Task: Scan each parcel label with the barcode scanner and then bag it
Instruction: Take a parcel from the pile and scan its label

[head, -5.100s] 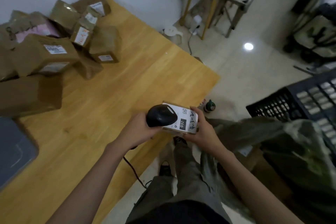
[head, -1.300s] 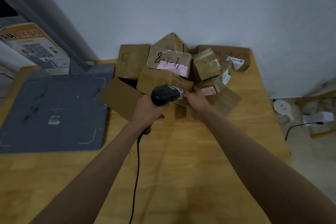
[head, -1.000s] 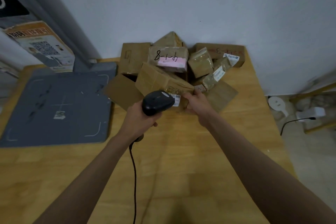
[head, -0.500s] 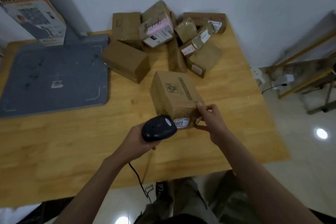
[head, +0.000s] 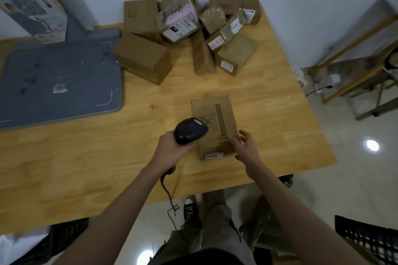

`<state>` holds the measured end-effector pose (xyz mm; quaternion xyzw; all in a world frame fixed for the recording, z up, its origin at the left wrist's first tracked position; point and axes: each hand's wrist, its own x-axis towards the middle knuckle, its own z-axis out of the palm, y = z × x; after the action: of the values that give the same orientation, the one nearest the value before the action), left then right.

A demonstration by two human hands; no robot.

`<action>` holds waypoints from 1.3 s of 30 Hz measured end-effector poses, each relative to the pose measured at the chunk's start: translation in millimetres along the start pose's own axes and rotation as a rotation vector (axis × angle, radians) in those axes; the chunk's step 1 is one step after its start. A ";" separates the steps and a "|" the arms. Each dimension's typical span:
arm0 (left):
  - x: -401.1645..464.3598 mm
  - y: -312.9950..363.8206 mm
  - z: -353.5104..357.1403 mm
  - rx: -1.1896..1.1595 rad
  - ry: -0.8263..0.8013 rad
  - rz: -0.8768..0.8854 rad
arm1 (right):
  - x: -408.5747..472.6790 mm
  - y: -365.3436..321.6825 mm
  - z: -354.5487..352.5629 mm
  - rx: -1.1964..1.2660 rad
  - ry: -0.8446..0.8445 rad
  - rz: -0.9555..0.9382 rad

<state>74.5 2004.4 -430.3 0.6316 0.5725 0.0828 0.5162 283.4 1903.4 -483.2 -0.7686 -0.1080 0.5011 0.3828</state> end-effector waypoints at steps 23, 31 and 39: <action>17.1 24.5 4.7 -0.330 0.069 -0.064 | -13.9 -36.5 59.5 -0.548 0.169 -0.556; 13.5 34.2 -14.8 -0.295 -0.100 -0.007 | 9.6 -57.1 37.2 -0.269 -0.039 -0.225; 28.4 28.3 -48.0 -0.309 0.113 0.001 | 21.9 -48.1 20.6 -0.851 0.149 -0.700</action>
<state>68.5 2059.4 -401.2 0.5392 0.5809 0.2055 0.5741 286.7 1958.2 -469.0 -0.8070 -0.5224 0.2005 0.1889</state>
